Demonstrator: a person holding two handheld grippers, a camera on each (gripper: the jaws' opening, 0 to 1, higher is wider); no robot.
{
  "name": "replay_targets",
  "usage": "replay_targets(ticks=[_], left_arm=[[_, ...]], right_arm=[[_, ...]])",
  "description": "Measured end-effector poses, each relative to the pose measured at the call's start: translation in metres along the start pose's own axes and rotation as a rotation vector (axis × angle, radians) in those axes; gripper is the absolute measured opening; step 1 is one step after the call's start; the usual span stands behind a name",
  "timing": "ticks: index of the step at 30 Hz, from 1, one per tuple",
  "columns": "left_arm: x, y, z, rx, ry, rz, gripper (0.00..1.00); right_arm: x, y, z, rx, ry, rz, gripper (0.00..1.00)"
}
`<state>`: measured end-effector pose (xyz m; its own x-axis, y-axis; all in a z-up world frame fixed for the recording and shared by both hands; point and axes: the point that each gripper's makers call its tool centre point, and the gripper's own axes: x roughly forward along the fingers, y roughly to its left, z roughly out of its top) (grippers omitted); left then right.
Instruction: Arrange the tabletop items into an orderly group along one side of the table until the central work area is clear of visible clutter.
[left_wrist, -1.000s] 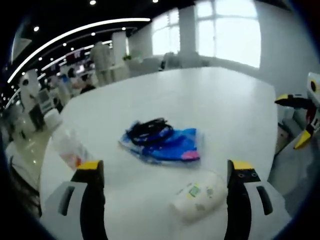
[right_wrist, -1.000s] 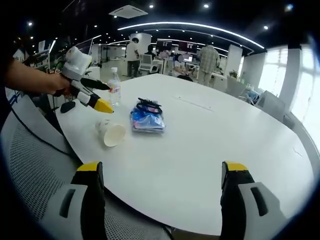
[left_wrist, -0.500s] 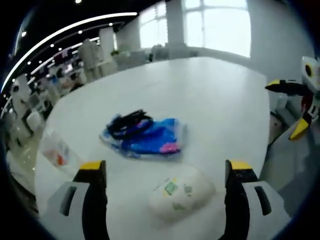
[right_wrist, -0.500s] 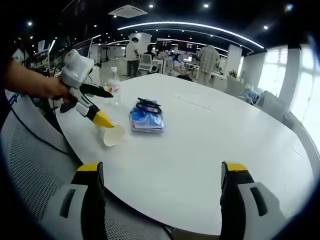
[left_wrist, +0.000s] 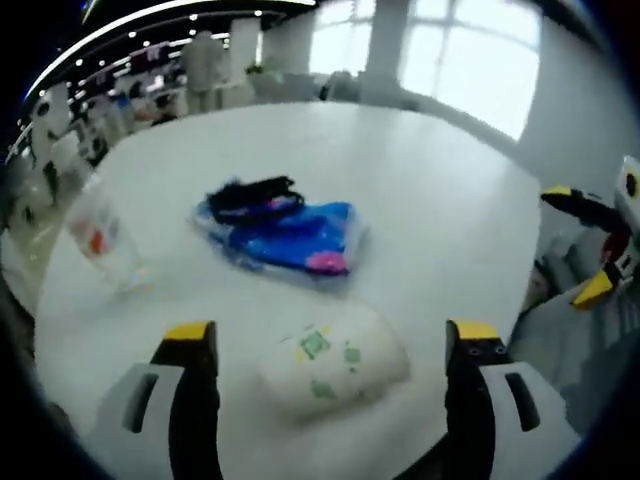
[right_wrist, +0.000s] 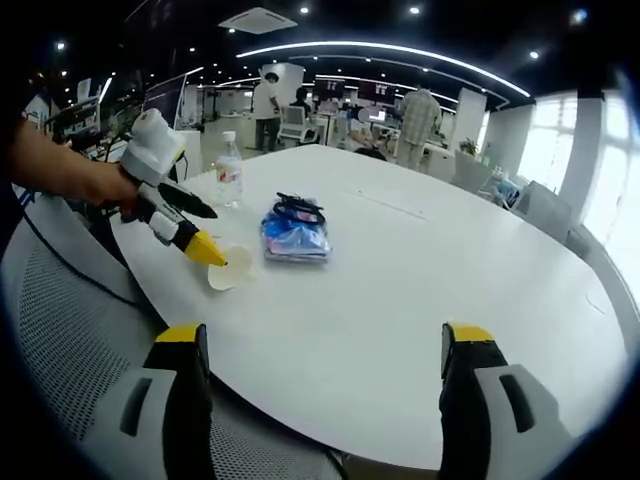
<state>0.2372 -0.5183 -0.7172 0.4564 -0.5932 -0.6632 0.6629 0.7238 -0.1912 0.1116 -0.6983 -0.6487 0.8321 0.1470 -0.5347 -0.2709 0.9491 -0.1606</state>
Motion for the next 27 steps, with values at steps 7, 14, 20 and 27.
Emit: replay_targets(ticks=[7, 14, 20, 27], left_arm=[[0.002, 0.007, -0.009, -0.082, 0.036, -0.003, 0.85], [0.005, 0.004, -0.018, -0.195, 0.067, -0.028, 0.79], [0.009, 0.004, -0.02, -0.253, 0.08, -0.029, 0.76], [0.016, 0.001, -0.026, -0.238, 0.114, -0.017, 0.71]], right_arm=[[0.0, 0.0, -0.001, -0.001, 0.004, -0.001, 0.96], [0.0, -0.001, -0.001, 0.001, 0.004, -0.004, 0.95], [0.0, -0.001, -0.001, 0.003, 0.002, -0.007, 0.95], [0.0, -0.002, -0.001, 0.004, 0.002, -0.012, 0.94]])
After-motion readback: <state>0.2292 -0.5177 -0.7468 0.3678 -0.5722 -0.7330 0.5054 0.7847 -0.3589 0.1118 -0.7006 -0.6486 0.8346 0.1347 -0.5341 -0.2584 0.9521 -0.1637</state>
